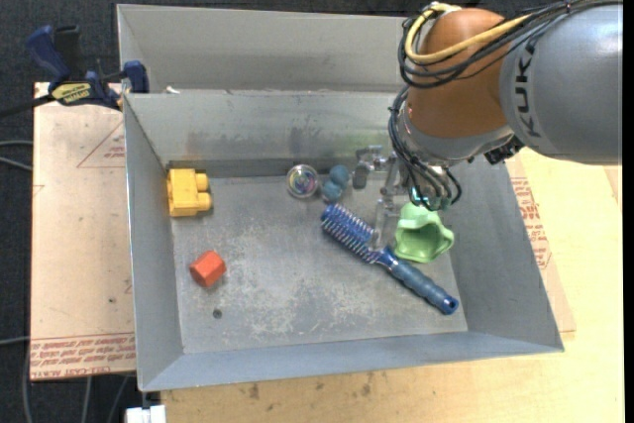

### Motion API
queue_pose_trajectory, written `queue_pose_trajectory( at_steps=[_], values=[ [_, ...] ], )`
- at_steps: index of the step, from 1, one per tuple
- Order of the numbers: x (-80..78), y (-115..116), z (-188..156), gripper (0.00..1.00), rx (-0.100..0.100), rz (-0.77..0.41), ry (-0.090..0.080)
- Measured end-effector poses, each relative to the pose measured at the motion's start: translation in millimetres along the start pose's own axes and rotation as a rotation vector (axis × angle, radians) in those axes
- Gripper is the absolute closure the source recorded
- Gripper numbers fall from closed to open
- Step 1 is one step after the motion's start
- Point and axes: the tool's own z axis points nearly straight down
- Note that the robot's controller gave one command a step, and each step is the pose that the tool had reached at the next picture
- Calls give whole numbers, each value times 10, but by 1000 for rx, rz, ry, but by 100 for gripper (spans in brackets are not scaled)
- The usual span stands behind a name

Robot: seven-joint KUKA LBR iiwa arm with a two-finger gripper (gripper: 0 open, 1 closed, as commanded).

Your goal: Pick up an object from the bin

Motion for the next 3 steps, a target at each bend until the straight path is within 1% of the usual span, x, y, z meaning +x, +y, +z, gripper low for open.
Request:
queue_pose_trajectory(
  at_steps=[1, 2, 3],
  values=[
    [405, -66, 367, 0, -1, 79, -1],
    [204, -505, 1025, 0, 0, 179, -3],
    [198, -476, 1002, 100, -3, 176, -6]
  ],
)
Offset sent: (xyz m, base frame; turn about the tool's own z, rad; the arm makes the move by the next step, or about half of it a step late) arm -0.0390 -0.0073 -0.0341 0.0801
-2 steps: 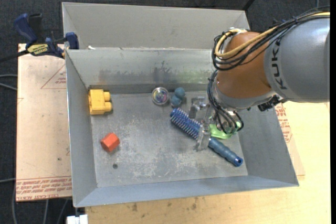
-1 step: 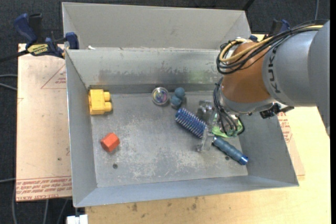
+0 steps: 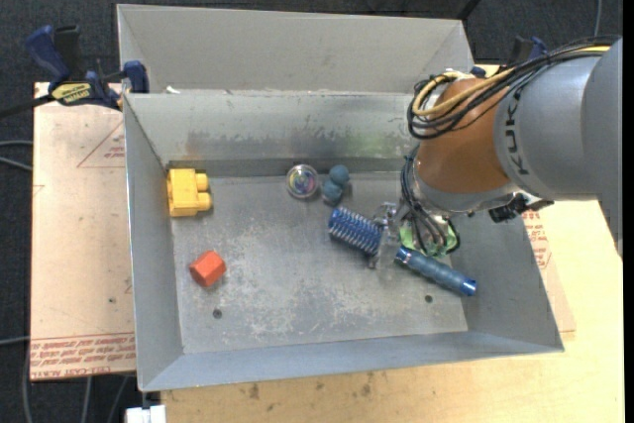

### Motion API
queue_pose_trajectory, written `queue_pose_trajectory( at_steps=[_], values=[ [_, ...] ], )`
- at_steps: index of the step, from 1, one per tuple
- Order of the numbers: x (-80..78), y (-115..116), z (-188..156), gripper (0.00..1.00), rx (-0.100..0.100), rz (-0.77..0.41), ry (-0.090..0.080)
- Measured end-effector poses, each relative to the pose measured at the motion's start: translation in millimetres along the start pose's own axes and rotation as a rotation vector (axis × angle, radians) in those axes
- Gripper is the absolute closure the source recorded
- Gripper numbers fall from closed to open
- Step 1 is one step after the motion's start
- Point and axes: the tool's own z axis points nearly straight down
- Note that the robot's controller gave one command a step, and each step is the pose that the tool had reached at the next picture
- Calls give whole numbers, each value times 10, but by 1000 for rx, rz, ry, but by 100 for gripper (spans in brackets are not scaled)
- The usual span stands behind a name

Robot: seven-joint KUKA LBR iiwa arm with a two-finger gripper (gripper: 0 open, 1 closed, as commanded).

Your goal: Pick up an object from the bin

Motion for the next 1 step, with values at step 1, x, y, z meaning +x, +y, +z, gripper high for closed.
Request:
queue_pose_trajectory(
  at_steps=[1],
  values=[
    [131, 284, -2152, 100, -1, 82, -11]
  ],
)
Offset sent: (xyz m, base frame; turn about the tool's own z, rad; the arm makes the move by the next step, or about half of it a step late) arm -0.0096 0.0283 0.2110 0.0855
